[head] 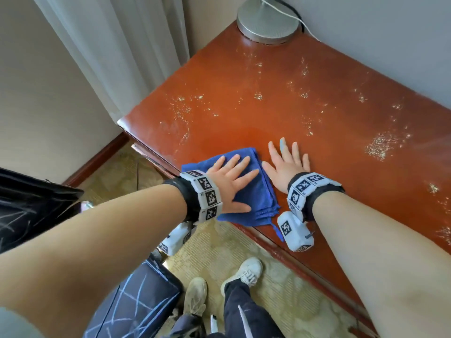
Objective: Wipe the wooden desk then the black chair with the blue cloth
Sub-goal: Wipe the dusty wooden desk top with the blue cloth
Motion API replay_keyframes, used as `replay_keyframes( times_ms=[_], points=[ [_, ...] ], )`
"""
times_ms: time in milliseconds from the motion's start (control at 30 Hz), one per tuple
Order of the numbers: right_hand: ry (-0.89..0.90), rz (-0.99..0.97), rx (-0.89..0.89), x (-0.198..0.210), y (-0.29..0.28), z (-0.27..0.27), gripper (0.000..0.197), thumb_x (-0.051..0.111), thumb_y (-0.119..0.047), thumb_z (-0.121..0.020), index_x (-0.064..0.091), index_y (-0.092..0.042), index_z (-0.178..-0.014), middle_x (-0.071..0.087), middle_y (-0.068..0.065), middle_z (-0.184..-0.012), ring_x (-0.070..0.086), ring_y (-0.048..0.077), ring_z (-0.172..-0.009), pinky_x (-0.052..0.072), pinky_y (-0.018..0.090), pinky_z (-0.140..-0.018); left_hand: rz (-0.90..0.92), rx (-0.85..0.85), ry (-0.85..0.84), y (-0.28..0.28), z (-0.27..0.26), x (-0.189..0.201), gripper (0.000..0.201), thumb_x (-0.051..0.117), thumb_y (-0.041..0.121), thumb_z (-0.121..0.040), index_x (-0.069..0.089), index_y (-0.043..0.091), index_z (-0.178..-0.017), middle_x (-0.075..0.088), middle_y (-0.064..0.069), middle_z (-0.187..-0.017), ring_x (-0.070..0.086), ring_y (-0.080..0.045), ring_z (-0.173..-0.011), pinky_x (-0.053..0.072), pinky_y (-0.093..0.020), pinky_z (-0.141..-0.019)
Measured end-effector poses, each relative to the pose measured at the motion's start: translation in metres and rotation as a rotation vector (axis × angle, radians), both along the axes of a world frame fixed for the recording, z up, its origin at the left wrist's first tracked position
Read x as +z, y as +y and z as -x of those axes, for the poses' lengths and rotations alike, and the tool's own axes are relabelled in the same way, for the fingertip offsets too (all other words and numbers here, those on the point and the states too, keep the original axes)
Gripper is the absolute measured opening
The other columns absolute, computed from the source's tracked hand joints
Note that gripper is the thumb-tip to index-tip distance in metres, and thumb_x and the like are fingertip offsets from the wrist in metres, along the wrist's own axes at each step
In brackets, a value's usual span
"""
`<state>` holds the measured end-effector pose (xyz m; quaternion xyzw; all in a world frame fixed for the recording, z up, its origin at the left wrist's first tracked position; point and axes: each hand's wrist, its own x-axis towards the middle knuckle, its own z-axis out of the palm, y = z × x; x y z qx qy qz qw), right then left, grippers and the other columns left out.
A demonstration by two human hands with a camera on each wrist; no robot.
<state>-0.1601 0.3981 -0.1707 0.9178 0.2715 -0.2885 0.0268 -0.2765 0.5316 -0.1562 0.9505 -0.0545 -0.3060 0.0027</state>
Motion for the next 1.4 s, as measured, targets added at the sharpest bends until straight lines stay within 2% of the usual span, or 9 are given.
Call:
replay_keyframes(
  times_ms=[100, 233, 433, 533, 600, 733, 1100, 1233, 1400],
  points=[
    [-0.032, 0.013, 0.037, -0.007, -0.005, 0.000, 0.058, 0.013, -0.049, -0.098, -0.010, -0.032, -0.148, -0.022, -0.004, -0.155, -0.021, 0.023, -0.142, -0.010, 0.045, -0.115, -0.054, -0.018, 0.010, -0.010, -0.002, -0.013, 0.085, 0.024, 0.074, -0.086, -0.024, 0.034, -0.144, -0.032, -0.005, -0.152, -0.027, -0.031, -0.139, -0.017, -0.051, -0.112],
    [-0.032, 0.018, 0.070, -0.007, -0.009, -0.001, 0.058, 0.013, -0.048, -0.099, -0.012, -0.031, -0.148, -0.023, -0.004, -0.155, -0.022, 0.023, -0.142, -0.011, 0.044, -0.114, -0.068, 0.022, 0.024, 0.009, -0.012, -0.013, 0.083, 0.022, 0.075, -0.084, -0.024, 0.037, -0.143, -0.032, -0.001, -0.152, -0.027, -0.029, -0.140, -0.017, -0.049, -0.112],
    [0.003, 0.089, 0.049, -0.001, 0.002, 0.003, 0.061, 0.013, -0.052, -0.098, -0.015, -0.030, -0.147, -0.028, 0.000, -0.153, -0.025, 0.029, -0.140, -0.012, 0.050, -0.113, -0.063, 0.339, -0.027, 0.054, -0.036, -0.013, 0.083, 0.022, 0.075, -0.083, -0.021, 0.039, -0.143, -0.028, -0.001, -0.154, -0.023, -0.028, -0.142, -0.012, -0.048, -0.114],
    [0.008, 0.073, 0.039, 0.000, 0.019, 0.003, 0.059, 0.014, -0.053, -0.097, -0.015, -0.036, -0.146, -0.028, -0.002, -0.153, -0.026, 0.030, -0.140, -0.011, 0.058, -0.110, -0.062, 0.487, -0.032, 0.069, -0.032, -0.013, 0.083, 0.024, 0.075, -0.083, -0.020, 0.039, -0.144, -0.026, -0.001, -0.154, -0.022, -0.028, -0.142, -0.011, -0.048, -0.114],
    [-0.013, 0.043, 0.090, -0.001, 0.031, 0.001, 0.059, 0.015, -0.052, -0.098, -0.014, -0.036, -0.146, -0.027, -0.002, -0.153, -0.026, 0.028, -0.140, -0.010, 0.057, -0.111, -0.068, 0.554, -0.035, 0.078, -0.021, -0.014, 0.083, 0.025, 0.075, -0.084, -0.019, 0.039, -0.144, -0.026, -0.001, -0.154, -0.021, -0.028, -0.142, -0.011, -0.048, -0.114],
    [-0.030, -0.002, 0.169, 0.000, 0.057, 0.006, 0.059, 0.016, -0.050, -0.098, -0.011, -0.033, -0.148, -0.024, -0.001, -0.154, -0.023, 0.026, -0.141, -0.010, 0.050, -0.114, -0.073, 0.540, -0.024, 0.089, 0.005, -0.017, 0.082, 0.022, 0.073, -0.084, -0.022, 0.038, -0.143, -0.028, -0.003, -0.154, -0.023, -0.029, -0.142, -0.012, -0.048, -0.114],
    [0.000, 0.033, 0.136, -0.002, 0.076, 0.020, 0.052, 0.012, -0.043, -0.100, -0.011, -0.037, -0.147, -0.024, -0.004, -0.154, -0.023, 0.023, -0.142, -0.011, 0.049, -0.114, -0.068, 0.250, -0.041, 0.094, 0.009, -0.018, 0.073, 0.020, 0.069, -0.089, -0.020, 0.041, -0.144, -0.027, 0.001, -0.154, -0.021, -0.030, -0.142, -0.012, -0.051, -0.112],
    [-0.014, 0.059, 0.117, -0.005, 0.079, 0.023, 0.053, 0.011, -0.045, -0.100, -0.013, -0.037, -0.146, -0.026, -0.005, -0.154, -0.025, 0.023, -0.141, -0.013, 0.047, -0.113, -0.053, 0.311, -0.086, 0.121, -0.004, -0.020, 0.074, 0.021, 0.071, -0.087, -0.015, 0.042, -0.145, -0.023, 0.001, -0.155, -0.018, -0.029, -0.143, -0.010, -0.051, -0.114],
    [0.005, 0.078, 0.114, -0.004, 0.079, 0.021, 0.053, 0.009, -0.047, -0.099, -0.014, -0.037, -0.146, -0.027, -0.004, -0.153, -0.026, 0.022, -0.140, -0.015, 0.047, -0.112, -0.046, 0.566, -0.133, 0.168, -0.012, -0.020, 0.075, 0.025, 0.071, -0.086, -0.008, 0.042, -0.147, -0.017, 0.001, -0.157, -0.014, -0.029, -0.144, -0.008, -0.049, -0.114]
  ],
)
